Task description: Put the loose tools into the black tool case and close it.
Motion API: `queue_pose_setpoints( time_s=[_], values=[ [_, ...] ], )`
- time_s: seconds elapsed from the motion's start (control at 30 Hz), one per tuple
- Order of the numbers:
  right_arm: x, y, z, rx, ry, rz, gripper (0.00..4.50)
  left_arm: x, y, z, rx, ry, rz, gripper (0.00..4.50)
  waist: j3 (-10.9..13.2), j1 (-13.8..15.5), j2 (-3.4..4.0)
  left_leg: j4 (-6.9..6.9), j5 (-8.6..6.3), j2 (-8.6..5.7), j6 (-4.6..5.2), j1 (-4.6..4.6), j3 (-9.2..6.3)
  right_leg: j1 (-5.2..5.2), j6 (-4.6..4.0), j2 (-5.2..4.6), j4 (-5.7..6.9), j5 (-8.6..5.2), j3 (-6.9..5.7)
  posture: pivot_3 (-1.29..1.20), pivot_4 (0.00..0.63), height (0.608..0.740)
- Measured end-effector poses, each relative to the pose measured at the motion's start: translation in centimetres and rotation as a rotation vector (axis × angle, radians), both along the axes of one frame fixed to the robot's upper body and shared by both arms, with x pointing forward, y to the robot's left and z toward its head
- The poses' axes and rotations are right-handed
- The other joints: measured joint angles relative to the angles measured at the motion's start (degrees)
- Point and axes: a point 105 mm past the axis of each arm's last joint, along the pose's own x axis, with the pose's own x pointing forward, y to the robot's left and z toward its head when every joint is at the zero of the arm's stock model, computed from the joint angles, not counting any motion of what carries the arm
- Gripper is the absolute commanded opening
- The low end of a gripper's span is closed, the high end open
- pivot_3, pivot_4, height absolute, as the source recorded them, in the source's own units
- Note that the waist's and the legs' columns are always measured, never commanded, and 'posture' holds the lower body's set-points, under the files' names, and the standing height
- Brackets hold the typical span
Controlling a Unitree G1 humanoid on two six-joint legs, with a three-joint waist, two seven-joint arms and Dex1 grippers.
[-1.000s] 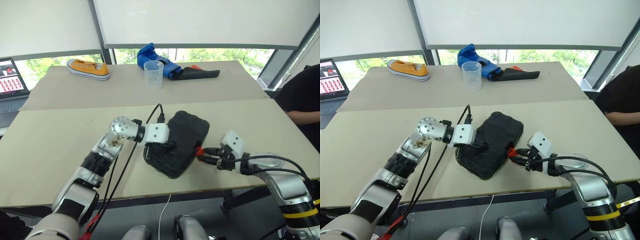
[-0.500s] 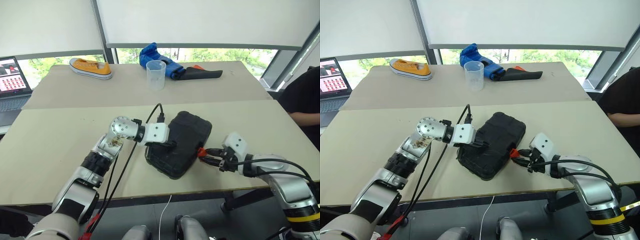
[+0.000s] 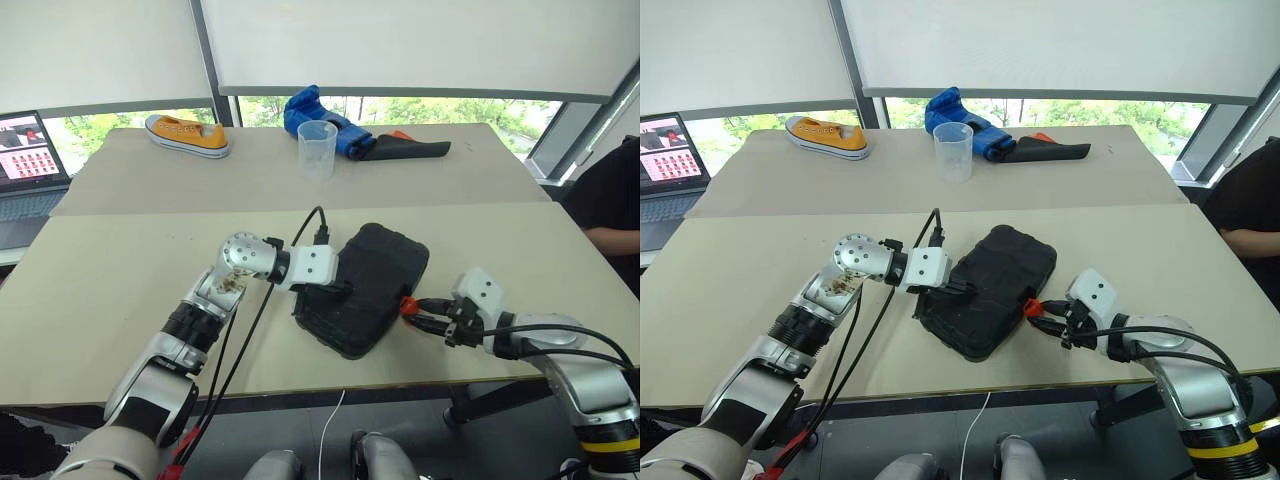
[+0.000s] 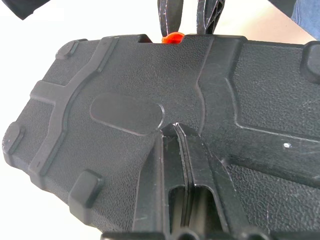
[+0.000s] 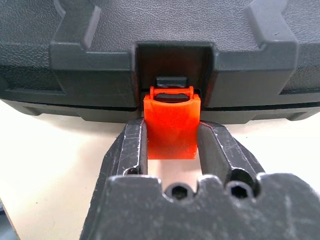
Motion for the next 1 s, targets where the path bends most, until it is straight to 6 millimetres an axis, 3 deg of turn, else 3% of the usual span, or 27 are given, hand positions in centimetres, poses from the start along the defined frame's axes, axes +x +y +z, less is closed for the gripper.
queue_pose_setpoints(
  time_s=[0.03, 0.23, 0.4, 0.43, 0.63, 0.77, 1.0],
  values=[
    [0.0, 0.0, 0.1, 0.006, 0.002, -0.001, 2.18, 0.0, 0.0, 0.0, 0.0, 0.0, 0.0, 0.0, 0.0, 0.0, 0.0, 0.0, 0.0, 0.0, 0.0, 0.0, 0.0, 0.0, 0.0, 0.0, 0.0, 0.0, 0.0, 0.0, 0.15, 0.724],
    [0.2, -0.1, 2.0, 0.018, -0.06, 0.001, 4.12, 0.2, 0.2, -0.1, 0.001, 0.006, 0.009, 0.0, -0.01, -0.13, 0.0, 0.04, 0.0, 0.01, 0.0, 0.04, 0.0, 0.06, 0.02, 0.0, 0.01, 0.0, 0.0, 0.0, 0.15, 0.724],
    [-0.6, -1.2, 1.1, -0.033, 0.002, 0.003, 4.12, 0.1, 0.2, -0.1, 0.001, 0.007, 0.008, 0.0, -0.01, -0.14, 0.01, 0.04, 0.0, 0.02, 0.0, 0.04, 0.01, 0.06, 0.02, 0.0, 0.02, 0.0, 0.01, 0.0, 0.15, 0.724],
    [-0.7, -1.3, 1.0, -0.039, 0.009, 0.007, 3.55, 0.2, 0.2, -0.1, 0.001, 0.007, 0.009, 0.0, -0.01, -0.16, 0.01, 0.05, 0.0, 0.02, 0.0, 0.04, 0.01, 0.06, 0.02, 0.0, 0.02, 0.0, 0.01, 0.0, 0.15, 0.724],
    [-1.3, -2.1, -0.1, -0.074, 0.062, 0.018, 1.63, 0.2, 0.2, -0.1, -0.001, 0.008, 0.012, 0.0, -0.02, -0.17, 0.02, 0.05, 0.0, 0.03, 0.0, 0.04, 0.02, 0.07, 0.02, -0.01, 0.02, 0.0, 0.01, 0.0, 0.15, 0.724],
    [-0.7, -1.5, -0.7, -0.1, 0.052, 0.038, 0.22, 0.2, 0.3, -0.1, -0.001, 0.01, 0.015, 0.0, -0.02, -0.23, 0.02, 0.06, 0.0, 0.03, 0.0, 0.05, 0.02, 0.07, 0.02, 0.0, 0.02, 0.0, 0.01, 0.0, 0.15, 0.724],
    [1.1, 0.1, -2.1, -0.132, 0.04, 0.05, 0.11, 0.2, 0.1, -0.1, -0.002, 0.01, 0.011, 0.0, -0.02, -0.31, 0.02, 0.09, 0.01, 0.03, -0.01, 0.04, 0.02, 0.06, 0.01, -0.01, 0.04, 0.0, 0.0, 0.0, 0.15, 0.724]
  ],
)
